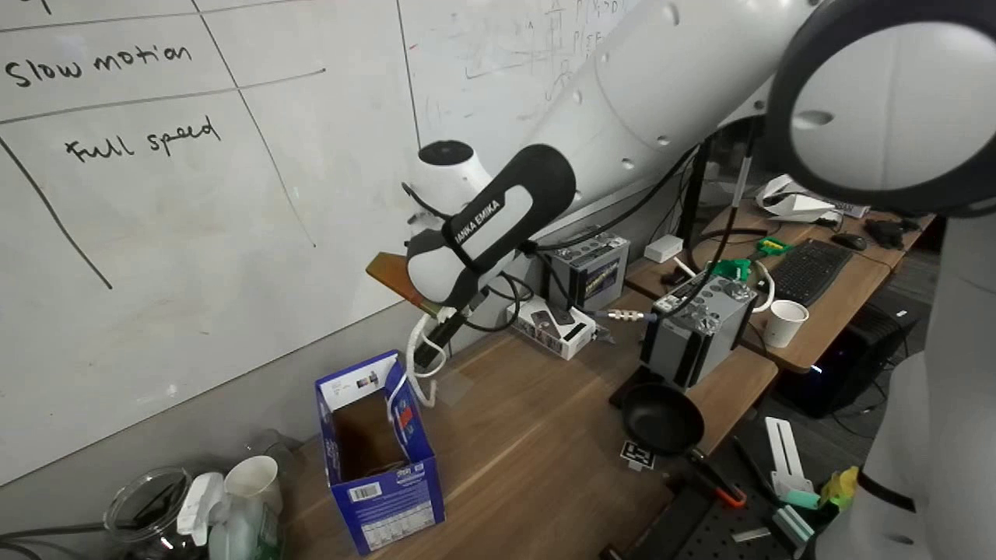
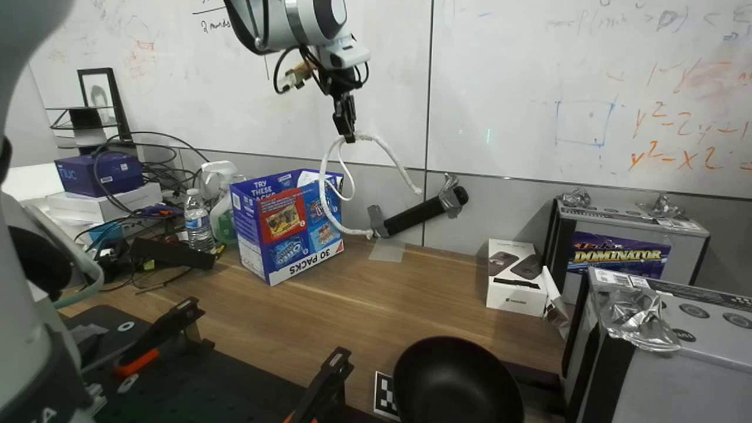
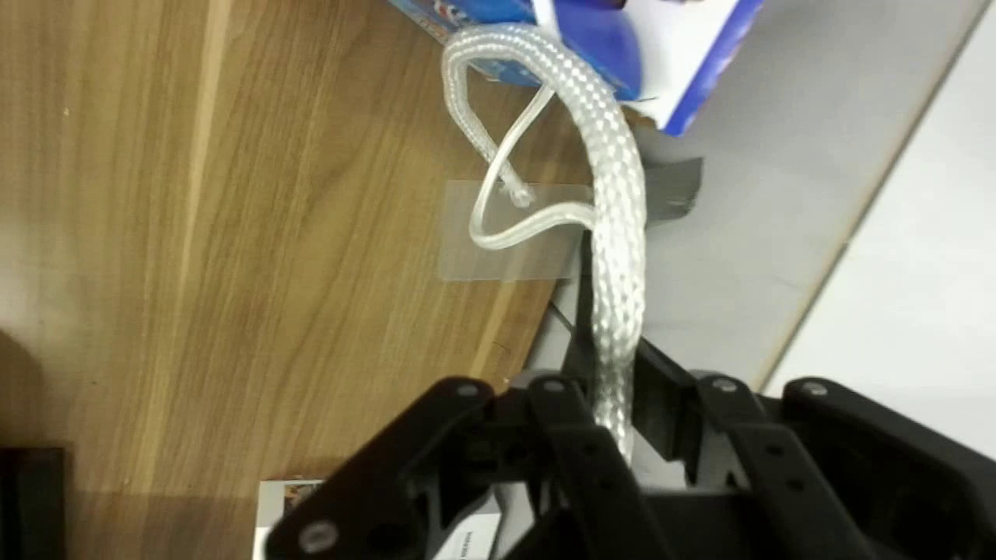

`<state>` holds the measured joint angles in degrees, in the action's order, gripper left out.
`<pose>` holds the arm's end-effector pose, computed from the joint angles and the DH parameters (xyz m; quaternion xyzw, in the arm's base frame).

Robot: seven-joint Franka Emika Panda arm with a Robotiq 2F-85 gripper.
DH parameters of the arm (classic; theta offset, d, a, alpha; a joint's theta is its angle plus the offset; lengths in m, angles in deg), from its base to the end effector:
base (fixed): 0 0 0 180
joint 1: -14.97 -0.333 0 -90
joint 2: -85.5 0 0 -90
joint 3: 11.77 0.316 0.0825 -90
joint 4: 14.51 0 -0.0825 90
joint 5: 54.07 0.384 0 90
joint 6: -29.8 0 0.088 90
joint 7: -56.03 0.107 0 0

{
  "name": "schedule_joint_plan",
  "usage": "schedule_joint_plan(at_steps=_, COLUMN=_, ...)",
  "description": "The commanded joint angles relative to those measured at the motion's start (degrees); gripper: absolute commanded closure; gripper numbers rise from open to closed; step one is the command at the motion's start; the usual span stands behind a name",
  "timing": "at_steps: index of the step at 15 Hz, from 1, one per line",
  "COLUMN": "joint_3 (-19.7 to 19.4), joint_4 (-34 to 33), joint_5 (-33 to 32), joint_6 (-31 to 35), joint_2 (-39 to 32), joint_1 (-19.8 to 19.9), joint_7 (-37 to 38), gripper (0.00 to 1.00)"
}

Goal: Put the ropes in the box one at a time

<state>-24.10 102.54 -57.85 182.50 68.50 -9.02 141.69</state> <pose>0.6078 0.1332 0.3340 -0.8079 0.5637 -0.1460 0.0906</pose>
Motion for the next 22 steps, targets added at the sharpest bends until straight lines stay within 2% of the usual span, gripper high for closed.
schedule_joint_plan(at_steps=1, joint_3=6.0, joint_4=-3.3, joint_5=-3.7, joint_6=-7.6, joint_2=7.8, joint_1=3.1, joint_7=-1.3, gripper=0.95)
schedule_joint_plan(at_steps=5, joint_3=12.6, joint_4=-8.6, joint_5=-2.9, joint_6=-12.9, joint_2=11.0, joint_1=6.0, joint_7=-4.1, gripper=0.95)
schedule_joint_plan(at_steps=9, joint_3=16.6, joint_4=-11.0, joint_5=-1.7, joint_6=-13.6, joint_2=11.1, joint_1=8.0, joint_7=-7.1, gripper=0.95)
schedule_joint_plan(at_steps=16, joint_3=19.4, joint_4=-14.1, joint_5=0.6, joint_6=-14.8, joint_2=10.5, joint_1=9.6, joint_7=-11.7, gripper=0.95)
schedule_joint_plan(at_steps=22, joint_3=20.0, joint_4=-13.8, joint_5=3.0, joint_6=-14.1, joint_2=9.8, joint_1=9.7, joint_7=-14.4, gripper=0.95)
